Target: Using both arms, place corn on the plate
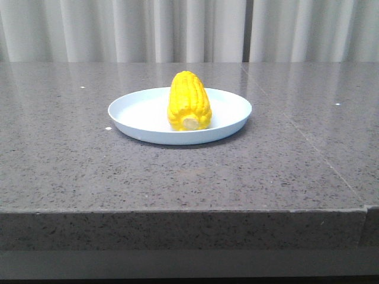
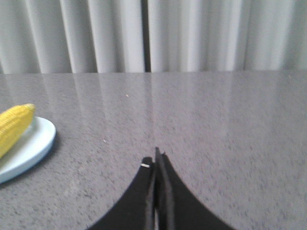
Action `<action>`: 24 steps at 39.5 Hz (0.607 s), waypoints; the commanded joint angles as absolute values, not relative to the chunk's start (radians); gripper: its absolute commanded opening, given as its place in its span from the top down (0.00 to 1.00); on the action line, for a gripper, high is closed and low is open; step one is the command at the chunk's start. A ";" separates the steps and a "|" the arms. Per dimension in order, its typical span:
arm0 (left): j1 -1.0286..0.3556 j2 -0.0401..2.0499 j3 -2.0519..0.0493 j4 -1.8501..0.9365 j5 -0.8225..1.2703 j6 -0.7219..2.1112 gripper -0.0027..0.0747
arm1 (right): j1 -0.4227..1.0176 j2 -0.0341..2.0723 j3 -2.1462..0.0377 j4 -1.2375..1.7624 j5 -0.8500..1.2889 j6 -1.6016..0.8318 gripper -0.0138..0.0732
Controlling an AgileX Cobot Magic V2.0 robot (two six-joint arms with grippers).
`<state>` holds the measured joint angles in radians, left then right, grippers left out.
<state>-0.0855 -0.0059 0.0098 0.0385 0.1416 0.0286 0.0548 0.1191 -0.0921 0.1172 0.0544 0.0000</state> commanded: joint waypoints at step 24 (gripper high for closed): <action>-0.085 -0.023 0.031 0.033 0.055 0.024 0.99 | 0.008 -0.028 0.004 0.171 0.155 -0.017 0.91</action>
<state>-0.0855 -0.0059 0.0098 0.0385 0.1416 0.0286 0.0144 -0.0109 0.0255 0.1676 0.2225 -0.0182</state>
